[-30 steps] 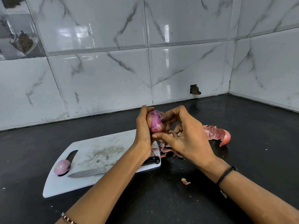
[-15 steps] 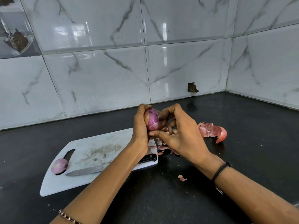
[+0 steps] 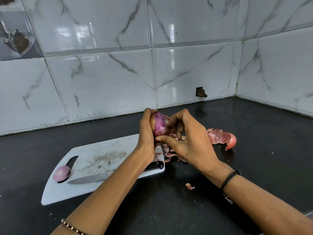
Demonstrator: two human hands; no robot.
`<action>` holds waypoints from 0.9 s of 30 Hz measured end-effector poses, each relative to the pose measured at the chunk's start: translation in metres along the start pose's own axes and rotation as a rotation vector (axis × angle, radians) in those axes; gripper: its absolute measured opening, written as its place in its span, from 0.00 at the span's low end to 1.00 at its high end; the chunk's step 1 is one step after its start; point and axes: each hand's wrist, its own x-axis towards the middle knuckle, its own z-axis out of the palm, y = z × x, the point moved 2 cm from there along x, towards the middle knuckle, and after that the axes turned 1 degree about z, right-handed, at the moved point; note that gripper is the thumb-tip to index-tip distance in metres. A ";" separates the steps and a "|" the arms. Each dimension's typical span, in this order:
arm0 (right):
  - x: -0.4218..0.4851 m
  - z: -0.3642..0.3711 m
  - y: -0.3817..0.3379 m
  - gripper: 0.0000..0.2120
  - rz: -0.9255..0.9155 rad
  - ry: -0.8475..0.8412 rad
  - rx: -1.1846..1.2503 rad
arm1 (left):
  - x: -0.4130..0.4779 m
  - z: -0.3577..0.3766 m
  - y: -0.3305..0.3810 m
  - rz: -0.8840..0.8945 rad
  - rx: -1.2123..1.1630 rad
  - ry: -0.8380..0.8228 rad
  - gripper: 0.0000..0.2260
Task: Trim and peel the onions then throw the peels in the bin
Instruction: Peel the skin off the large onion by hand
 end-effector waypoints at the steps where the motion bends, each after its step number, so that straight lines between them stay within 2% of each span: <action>1: 0.000 0.000 0.000 0.21 -0.011 0.001 -0.012 | 0.000 0.000 -0.001 0.001 0.016 0.006 0.15; 4: 0.000 0.000 -0.002 0.20 -0.040 0.008 -0.043 | 0.004 -0.004 -0.003 -0.007 0.089 0.004 0.16; 9: 0.002 -0.006 0.000 0.18 -0.015 0.067 -0.008 | 0.004 -0.003 -0.002 0.026 0.187 -0.128 0.23; 18: 0.003 -0.004 0.000 0.27 -0.031 0.017 -0.036 | 0.005 -0.005 0.001 0.050 0.429 -0.021 0.23; 27: 0.001 -0.004 0.000 0.22 -0.008 0.008 -0.093 | 0.007 -0.004 0.002 0.037 0.454 0.019 0.24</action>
